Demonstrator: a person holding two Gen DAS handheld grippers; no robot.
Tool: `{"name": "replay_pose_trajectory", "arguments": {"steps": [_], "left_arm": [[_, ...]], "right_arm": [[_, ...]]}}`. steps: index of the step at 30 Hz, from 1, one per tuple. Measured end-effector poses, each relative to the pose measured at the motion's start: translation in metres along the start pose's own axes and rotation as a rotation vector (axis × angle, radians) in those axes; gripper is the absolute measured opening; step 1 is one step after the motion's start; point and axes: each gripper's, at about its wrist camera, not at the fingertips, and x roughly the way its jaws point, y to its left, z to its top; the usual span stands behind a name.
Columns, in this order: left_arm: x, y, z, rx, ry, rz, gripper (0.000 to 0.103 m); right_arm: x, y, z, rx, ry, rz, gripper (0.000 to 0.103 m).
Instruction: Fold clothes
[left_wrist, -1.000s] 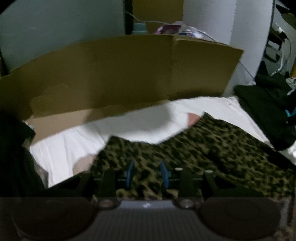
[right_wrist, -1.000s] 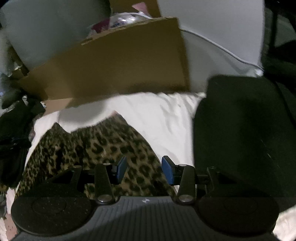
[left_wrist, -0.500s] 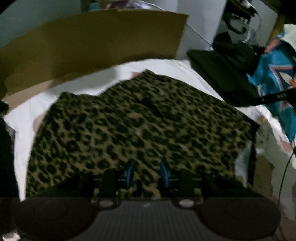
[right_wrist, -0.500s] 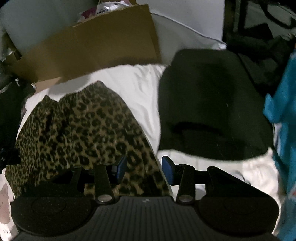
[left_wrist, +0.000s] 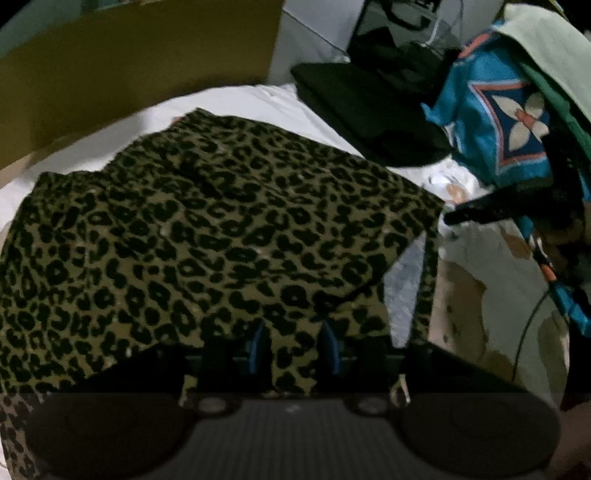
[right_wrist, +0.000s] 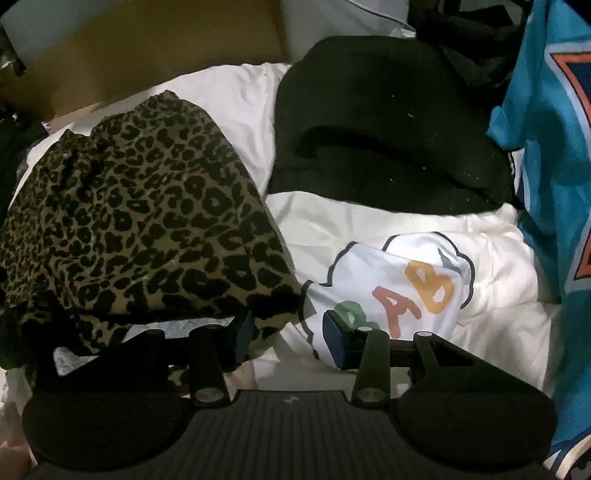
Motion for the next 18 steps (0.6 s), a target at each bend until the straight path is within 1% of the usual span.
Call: {"name": "replay_pose_trajectory", "arguments": {"steps": [4, 7, 10, 13, 15, 17, 18], "left_arm": [[0.004, -0.007, -0.003, 0.003, 0.023, -0.030, 0.039], [0.005, -0.012, -0.007, 0.015, 0.039, -0.054, 0.040], [0.003, -0.016, -0.013, 0.021, 0.064, -0.078, 0.041], [0.000, -0.016, -0.023, 0.004, 0.096, -0.120, 0.044], [0.002, -0.017, -0.031, -0.011, 0.121, -0.143, 0.044], [0.007, -0.019, -0.038, -0.029, 0.142, -0.159, 0.044], [0.009, -0.020, -0.041, -0.036, 0.149, -0.167, 0.044]], "right_arm": [[0.012, -0.002, 0.000, -0.001, -0.006, -0.006, 0.049], [0.017, -0.001, 0.003, -0.040, -0.020, -0.023, 0.049], [0.014, -0.005, 0.010, -0.030, -0.052, -0.032, 0.049], [0.008, -0.010, 0.015, -0.005, -0.096, -0.007, 0.049], [0.010, -0.007, 0.017, -0.020, -0.102, 0.005, 0.044], [0.014, -0.004, 0.018, -0.036, -0.094, 0.023, 0.025], [0.015, -0.003, 0.018, -0.041, -0.092, 0.032, 0.022]]}}
